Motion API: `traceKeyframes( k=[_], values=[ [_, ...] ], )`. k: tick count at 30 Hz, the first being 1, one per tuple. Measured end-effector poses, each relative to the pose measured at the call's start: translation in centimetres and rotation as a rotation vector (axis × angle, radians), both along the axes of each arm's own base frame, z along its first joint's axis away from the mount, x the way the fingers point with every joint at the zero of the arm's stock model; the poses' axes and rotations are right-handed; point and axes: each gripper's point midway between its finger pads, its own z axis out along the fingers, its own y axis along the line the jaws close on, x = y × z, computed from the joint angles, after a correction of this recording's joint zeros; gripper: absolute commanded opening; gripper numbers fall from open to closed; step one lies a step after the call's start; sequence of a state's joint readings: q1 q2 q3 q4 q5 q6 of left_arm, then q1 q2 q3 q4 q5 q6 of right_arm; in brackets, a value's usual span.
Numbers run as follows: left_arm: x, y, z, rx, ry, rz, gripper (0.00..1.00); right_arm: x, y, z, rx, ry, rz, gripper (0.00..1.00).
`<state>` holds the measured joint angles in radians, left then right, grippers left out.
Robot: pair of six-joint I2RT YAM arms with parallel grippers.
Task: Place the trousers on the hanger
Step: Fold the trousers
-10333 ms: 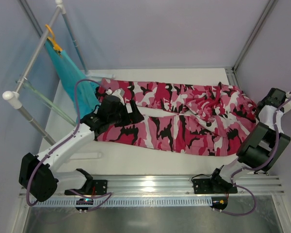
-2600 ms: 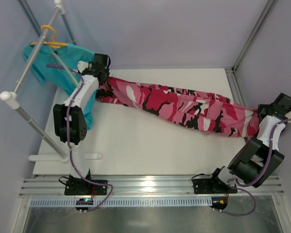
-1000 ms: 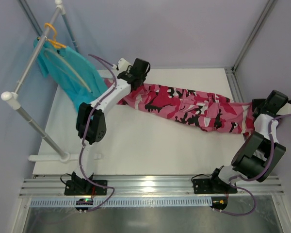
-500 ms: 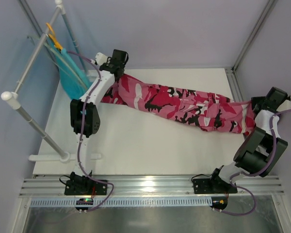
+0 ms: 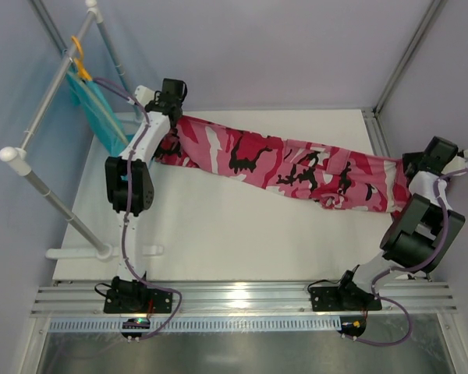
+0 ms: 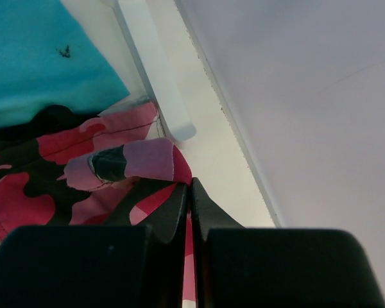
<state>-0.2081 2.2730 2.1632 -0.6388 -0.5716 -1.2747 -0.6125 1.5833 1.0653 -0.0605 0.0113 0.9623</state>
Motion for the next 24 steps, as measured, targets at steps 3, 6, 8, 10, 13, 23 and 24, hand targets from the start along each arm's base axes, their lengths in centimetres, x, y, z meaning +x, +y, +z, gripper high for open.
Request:
traceKeyframes(
  k=[3, 6, 8, 10, 13, 23, 24],
  values=[
    [0.6, 0.1, -0.9, 0.001, -0.004, 0.002, 0.0, 1.3, -0.2, -0.3, -0.01, -0.005, 0.017, 0.04],
    [1.3, 0.2, -1.6, 0.006, -0.014, 0.0, 0.0, 2.6, 0.1, -0.8, -0.025, -0.011, 0.042, 0.04],
    [1.8, 0.2, -1.9, 0.009, -0.026, -0.003, 0.0, 3.4, 0.3, -1.1, -0.035, -0.019, 0.058, 0.04],
    [2.4, 0.2, -2.2, 0.01, -0.039, -0.005, 0.0, 4.2, 0.3, -1.2, -0.046, -0.031, 0.069, 0.04],
    [3.2, 0.1, -2.6, 0.009, -0.065, -0.009, 0.0, 5.5, 0.2, -1.6, -0.06, -0.039, 0.085, 0.04],
    [5.2, -1.0, -4.2, -0.013, -0.105, -0.085, 0.54, 7.9, 1.5, -1.0, -0.086, -0.01, 0.192, 0.7],
    [5.2, -1.3, -4.2, -0.02, -0.112, -0.103, 0.58, 8.1, 2.2, -0.9, -0.088, 0.007, 0.219, 0.76]
  ],
)
